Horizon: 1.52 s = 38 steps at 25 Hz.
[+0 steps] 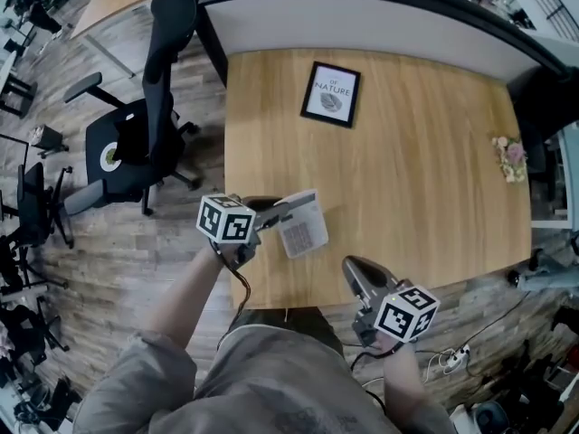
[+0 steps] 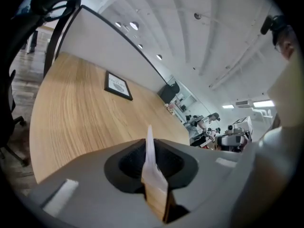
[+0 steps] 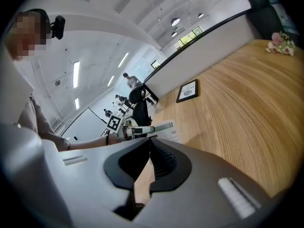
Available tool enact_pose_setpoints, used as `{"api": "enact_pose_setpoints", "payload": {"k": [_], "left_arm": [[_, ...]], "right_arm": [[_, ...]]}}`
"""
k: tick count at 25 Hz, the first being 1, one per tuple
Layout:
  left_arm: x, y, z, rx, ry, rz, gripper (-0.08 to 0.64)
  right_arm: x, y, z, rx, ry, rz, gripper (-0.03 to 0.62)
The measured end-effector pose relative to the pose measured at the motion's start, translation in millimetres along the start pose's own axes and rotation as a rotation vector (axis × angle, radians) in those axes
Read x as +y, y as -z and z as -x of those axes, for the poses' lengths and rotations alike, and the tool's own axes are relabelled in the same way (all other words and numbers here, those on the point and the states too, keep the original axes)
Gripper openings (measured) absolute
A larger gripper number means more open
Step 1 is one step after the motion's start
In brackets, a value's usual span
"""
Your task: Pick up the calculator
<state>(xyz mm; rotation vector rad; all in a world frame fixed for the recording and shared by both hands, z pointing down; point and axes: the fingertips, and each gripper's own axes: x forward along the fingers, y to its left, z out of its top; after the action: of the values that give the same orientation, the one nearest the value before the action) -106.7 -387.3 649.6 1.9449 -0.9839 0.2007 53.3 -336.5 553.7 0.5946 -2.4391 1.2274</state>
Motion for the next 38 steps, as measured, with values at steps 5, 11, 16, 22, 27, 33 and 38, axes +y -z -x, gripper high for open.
{"api": "enact_pose_setpoints", "payload": {"k": [5, 11, 16, 22, 27, 33, 38], "left_arm": [[-37, -39, 41, -0.131, -0.019, -0.073, 0.049], [-84, -94, 97, -0.309, -0.067, -0.173, 0.051], [-120, -139, 150, -0.448, -0.11, -0.247, 0.051], [-163, -170, 210, -0.593, -0.183, -0.372, 0.051], [-195, -172, 235, -0.68, -0.333, -0.525, 0.051], [-193, -162, 255, -0.719, -0.393, -0.554, 0.051], [-190, -143, 232, -0.705, -0.428, -0.572, 0.049]], "right_arm": [[24, -38, 21, -0.105, 0.005, 0.069, 0.011], [59, -92, 52, -0.258, -0.003, 0.148, 0.011], [97, -136, 82, -0.394, -0.015, 0.243, 0.011], [138, -163, 122, -0.517, -0.001, 0.361, 0.011], [147, -163, 153, -0.578, 0.095, 0.5, 0.011], [165, -157, 147, -0.579, 0.148, 0.574, 0.011], [154, -141, 134, -0.534, 0.181, 0.638, 0.011]]}}
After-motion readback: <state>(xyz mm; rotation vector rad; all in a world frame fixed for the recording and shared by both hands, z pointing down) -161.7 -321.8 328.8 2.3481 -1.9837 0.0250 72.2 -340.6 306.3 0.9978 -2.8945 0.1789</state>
